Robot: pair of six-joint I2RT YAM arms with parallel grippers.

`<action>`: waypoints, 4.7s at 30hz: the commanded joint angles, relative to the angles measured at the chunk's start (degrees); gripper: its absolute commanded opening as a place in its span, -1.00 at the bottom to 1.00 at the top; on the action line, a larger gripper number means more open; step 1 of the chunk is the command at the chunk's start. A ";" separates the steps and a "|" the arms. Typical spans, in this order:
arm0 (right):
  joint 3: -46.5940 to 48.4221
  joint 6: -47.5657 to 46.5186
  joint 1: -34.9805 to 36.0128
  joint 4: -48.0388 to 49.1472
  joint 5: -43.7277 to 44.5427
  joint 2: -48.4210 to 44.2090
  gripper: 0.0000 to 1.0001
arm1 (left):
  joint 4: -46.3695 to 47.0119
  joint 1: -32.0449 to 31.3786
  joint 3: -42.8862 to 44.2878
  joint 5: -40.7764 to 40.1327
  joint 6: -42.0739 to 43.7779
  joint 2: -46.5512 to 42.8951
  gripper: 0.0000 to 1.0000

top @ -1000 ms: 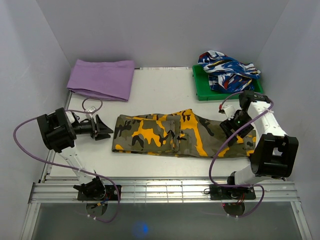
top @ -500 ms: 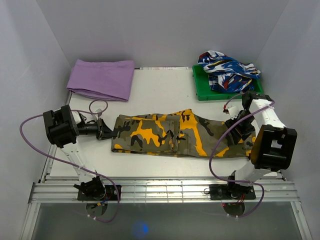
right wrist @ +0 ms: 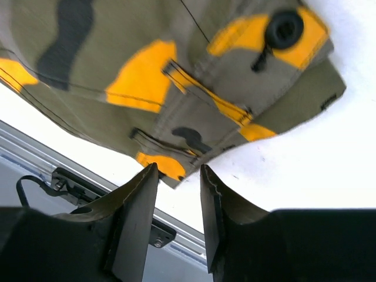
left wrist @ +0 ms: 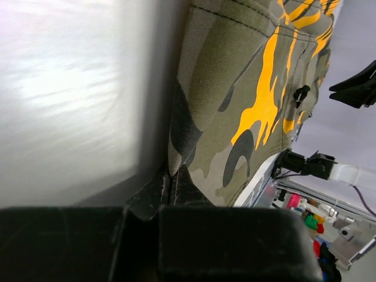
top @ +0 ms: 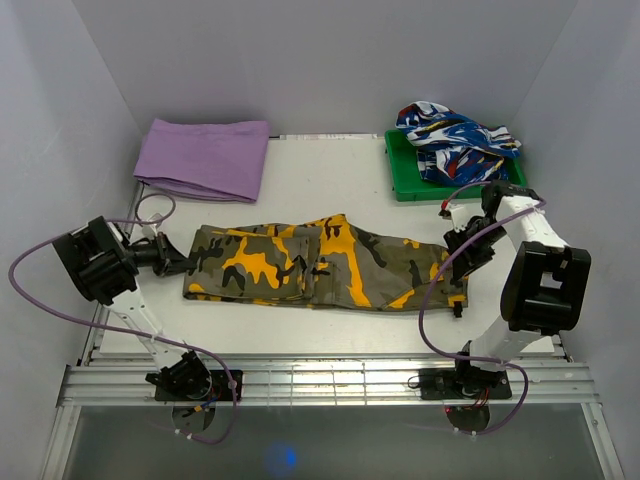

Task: Fold and stack the trousers
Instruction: Fold the trousers

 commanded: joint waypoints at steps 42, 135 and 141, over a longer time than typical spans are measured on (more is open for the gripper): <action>-24.03 40.57 4.30 40.19 -34.57 -2.89 -0.81 | -13.26 -13.38 34.05 -4.55 -21.07 -17.84 -1.00; -22.46 41.82 3.33 41.36 -23.46 8.20 -0.85 | 15.65 -86.78 48.92 -34.87 -73.46 8.01 -1.00; -22.54 41.99 3.33 41.36 -23.11 7.76 -0.85 | 16.53 -87.65 50.06 -34.52 -74.43 8.88 -1.00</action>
